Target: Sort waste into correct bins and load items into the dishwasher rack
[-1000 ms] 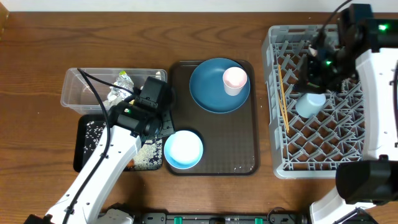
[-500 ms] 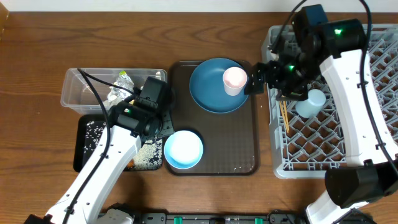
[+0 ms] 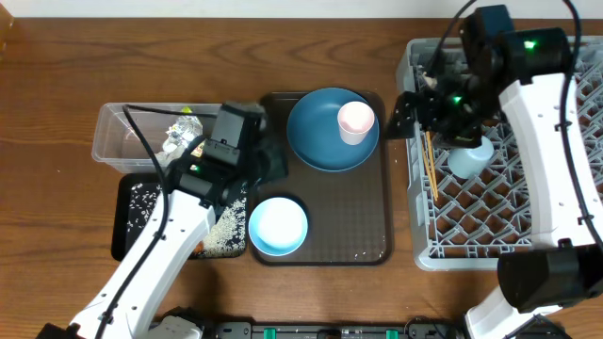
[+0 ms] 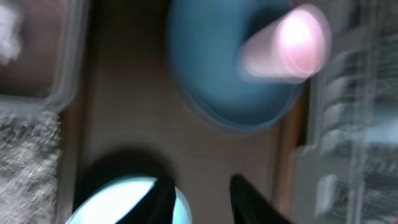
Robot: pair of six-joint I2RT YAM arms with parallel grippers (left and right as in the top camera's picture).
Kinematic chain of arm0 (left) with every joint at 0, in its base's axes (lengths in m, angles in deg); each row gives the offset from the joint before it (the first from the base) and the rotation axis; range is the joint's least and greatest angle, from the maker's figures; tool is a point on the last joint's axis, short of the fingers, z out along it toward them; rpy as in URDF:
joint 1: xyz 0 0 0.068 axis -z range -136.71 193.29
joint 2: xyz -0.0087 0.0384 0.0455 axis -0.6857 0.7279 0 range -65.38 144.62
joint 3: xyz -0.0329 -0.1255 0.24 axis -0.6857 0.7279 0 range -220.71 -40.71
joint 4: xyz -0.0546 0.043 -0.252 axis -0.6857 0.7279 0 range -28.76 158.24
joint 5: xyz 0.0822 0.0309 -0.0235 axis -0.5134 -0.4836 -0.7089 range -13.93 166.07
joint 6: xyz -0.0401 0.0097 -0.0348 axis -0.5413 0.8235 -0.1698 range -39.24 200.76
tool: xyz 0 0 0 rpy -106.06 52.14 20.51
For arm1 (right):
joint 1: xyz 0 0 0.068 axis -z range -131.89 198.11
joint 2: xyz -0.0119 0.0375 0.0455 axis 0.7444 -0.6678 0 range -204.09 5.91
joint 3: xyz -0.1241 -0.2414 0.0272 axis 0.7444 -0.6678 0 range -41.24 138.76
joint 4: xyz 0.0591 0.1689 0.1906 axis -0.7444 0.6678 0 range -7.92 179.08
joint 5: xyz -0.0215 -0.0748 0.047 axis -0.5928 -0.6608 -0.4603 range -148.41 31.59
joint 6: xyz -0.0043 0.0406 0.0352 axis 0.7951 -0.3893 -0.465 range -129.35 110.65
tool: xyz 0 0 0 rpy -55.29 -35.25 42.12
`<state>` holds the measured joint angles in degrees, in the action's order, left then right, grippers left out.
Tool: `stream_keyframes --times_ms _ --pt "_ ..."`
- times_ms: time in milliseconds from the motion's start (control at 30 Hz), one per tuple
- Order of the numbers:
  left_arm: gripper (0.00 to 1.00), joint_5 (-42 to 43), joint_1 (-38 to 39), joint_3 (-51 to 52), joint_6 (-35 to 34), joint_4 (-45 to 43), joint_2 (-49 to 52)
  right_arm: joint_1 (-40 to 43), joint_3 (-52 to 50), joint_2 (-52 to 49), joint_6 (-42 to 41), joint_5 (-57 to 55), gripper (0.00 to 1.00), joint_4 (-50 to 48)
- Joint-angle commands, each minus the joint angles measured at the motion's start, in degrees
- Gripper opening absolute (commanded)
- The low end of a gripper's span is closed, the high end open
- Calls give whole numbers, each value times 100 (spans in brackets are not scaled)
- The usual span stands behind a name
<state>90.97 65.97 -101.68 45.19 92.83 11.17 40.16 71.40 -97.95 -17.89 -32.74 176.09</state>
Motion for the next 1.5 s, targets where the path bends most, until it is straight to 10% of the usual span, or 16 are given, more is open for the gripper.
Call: stream_keyframes --times_ms 0,333,1200,1467 --pt "37 267 245 37 -625 -560 166 52 94 83 92 -81 99 11" --pt "53 -520 992 37 -1123 -2402 1287 37 92 81 90 -345 99 0" --pt "54 -901 990 37 -1690 -4763 3357 37 92 81 92 -345 99 0" --pt "15 -894 981 20 -1687 -4806 3414 37 92 81 90 -345 99 0"
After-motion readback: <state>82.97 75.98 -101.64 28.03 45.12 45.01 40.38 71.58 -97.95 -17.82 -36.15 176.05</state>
